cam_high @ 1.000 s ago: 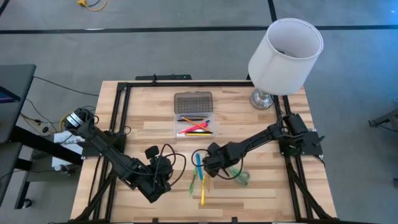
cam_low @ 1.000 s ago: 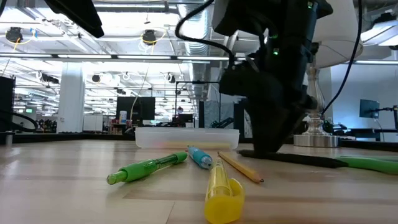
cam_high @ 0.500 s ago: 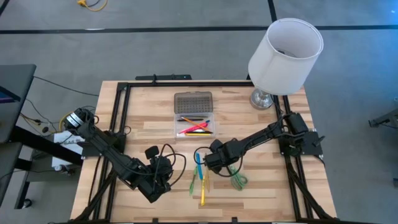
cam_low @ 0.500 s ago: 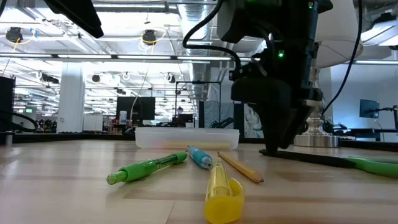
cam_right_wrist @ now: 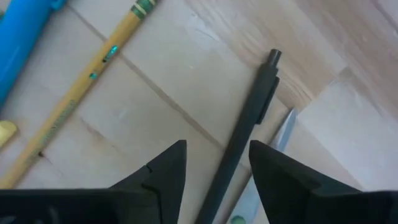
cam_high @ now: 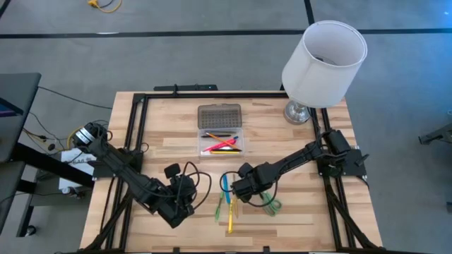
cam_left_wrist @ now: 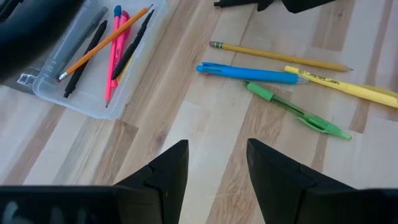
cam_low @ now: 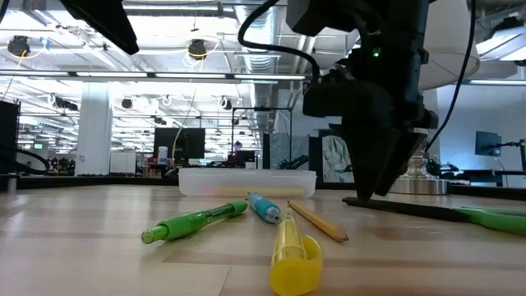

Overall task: Pick & place school supplies into a supply box
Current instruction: Put the black pen into the supply box

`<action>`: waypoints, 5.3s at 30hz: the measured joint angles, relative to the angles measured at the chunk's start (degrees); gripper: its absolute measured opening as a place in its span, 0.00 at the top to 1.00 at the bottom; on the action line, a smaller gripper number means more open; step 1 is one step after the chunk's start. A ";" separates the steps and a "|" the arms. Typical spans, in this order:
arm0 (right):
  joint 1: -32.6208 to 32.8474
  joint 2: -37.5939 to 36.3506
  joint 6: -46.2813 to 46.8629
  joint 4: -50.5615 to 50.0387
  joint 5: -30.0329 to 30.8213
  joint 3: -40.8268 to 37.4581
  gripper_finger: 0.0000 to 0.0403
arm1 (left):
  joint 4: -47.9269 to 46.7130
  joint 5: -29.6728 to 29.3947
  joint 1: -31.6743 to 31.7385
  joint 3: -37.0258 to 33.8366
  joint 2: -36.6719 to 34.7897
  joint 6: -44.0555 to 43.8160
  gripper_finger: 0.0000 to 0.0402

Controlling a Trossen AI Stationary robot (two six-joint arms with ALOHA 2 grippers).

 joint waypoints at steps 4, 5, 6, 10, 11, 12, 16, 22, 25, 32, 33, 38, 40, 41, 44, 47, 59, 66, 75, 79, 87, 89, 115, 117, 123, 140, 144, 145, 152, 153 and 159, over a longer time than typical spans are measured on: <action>-0.52 0.00 -0.02 -0.72 0.02 0.00 0.61 | 0.00 0.00 0.06 0.00 0.00 0.30 0.60; -0.58 0.00 -0.02 -1.25 0.00 0.00 0.62 | 0.00 0.01 0.06 0.00 0.00 0.32 0.60; -0.64 0.00 -0.06 -1.63 -0.02 0.00 0.63 | 0.00 0.00 0.06 0.00 0.00 0.33 0.60; -0.96 0.00 -0.31 -1.05 -0.24 -0.89 0.65 | 0.00 0.26 0.06 0.00 0.00 0.16 0.60; -0.96 0.00 -0.33 -0.95 -0.24 -1.18 0.65 | 0.00 0.28 0.04 0.00 0.00 0.04 0.60; -0.94 0.00 -0.21 -0.82 -0.26 -1.43 0.65 | 0.00 0.30 0.04 0.00 0.00 -0.04 0.60; -0.92 -0.20 0.00 0.68 -1.49 -3.37 0.67 | 0.00 0.46 0.02 0.00 0.00 -0.07 0.60; -0.76 -0.35 0.42 1.57 -1.55 -4.02 0.67 | 0.02 0.44 0.02 0.00 0.00 -0.07 0.60; -0.78 -0.31 0.45 1.57 -1.77 -4.02 0.67 | 0.02 0.26 0.17 0.00 0.00 0.03 0.60; -0.78 0.00 1.07 0.87 -2.01 -2.94 0.68 | 0.00 0.20 0.48 0.00 0.00 0.34 0.60; -0.78 0.04 1.07 0.94 -2.19 -2.72 0.68 | 0.00 0.20 0.46 0.00 0.00 0.37 0.60; -0.75 0.09 1.93 1.78 -2.43 -2.27 0.68 | 0.00 0.20 0.45 0.00 0.00 0.37 0.60; -0.56 0.09 2.49 1.78 -2.52 -2.27 0.68 | 0.00 0.18 0.45 0.00 0.00 0.39 0.60; -0.42 0.09 2.75 1.78 -2.52 -2.27 0.68 | 0.00 0.19 0.47 0.00 0.00 0.39 0.60; -0.24 0.09 3.04 1.78 -2.51 -2.27 0.69 | -0.02 0.09 0.45 0.00 0.00 0.74 0.60; -0.07 0.09 3.20 1.91 -2.56 -2.27 0.69 | -0.12 0.00 0.49 0.00 0.00 0.99 0.60; 0.75 0.07 4.54 4.56 -3.19 -2.21 0.69 | -1.25 -0.13 0.78 0.00 0.00 1.06 0.60; 0.75 0.04 3.55 6.79 -3.16 -2.19 0.69 | -1.31 -0.68 0.78 0.00 0.00 1.06 0.60; 0.79 0.02 4.64 -0.65 -3.02 -2.16 0.63 | -1.31 -0.68 0.78 0.00 0.02 1.07 0.60; 1.14 0.02 6.13 -2.84 -2.34 -2.21 0.59 | -1.31 -0.35 0.78 0.00 0.02 1.07 0.60; 1.88 0.02 6.03 -2.35 -2.15 -1.32 0.49 | -1.29 -0.18 0.78 0.00 0.02 1.07 0.60; 1.88 0.02 5.97 -2.34 -1.90 -1.15 0.48 | -1.29 -0.17 0.78 0.00 0.02 1.33 0.60; 0.22 -0.07 7.52 -0.53 -4.76 -2.47 0.56 | -1.27 0.09 0.74 0.00 0.02 1.11 0.60; 0.22 -0.07 7.52 -0.49 -4.76 -2.47 0.56 | -1.27 0.08 0.74 0.00 0.02 1.11 0.60; 0.24 -0.32 7.12 2.65 -5.34 -3.90 0.59 | -1.49 -0.02 0.76 0.00 0.02 1.11 0.60; -0.13 -0.01 -6.33 5.06 -7.85 -3.09 0.71 | -2.30 -1.10 0.80 0.00 0.02 1.18 0.60; -0.09 0.13 -8.00 7.17 -7.97 -2.43 0.72 | -2.35 -1.16 0.83 0.00 0.02 1.18 0.60; -0.08 0.13 -8.05 7.53 -7.98 -2.40 0.73 | -2.38 -1.16 0.83 0.00 0.02 1.18 0.60; -0.11 0.13 -9.02 8.47 -8.66 -2.40 0.77 | -2.60 -1.60 0.83 0.00 0.02 1.13 0.60; -0.11 0.13 -8.94 8.41 -8.68 -2.40 0.78 | -2.60 -1.60 0.83 0.00 0.02 1.13 0.60; -0.54 0.13 -7.52 7.97 -7.91 -2.40 0.86 | -3.16 -1.66 0.83 0.00 0.02 1.13 0.60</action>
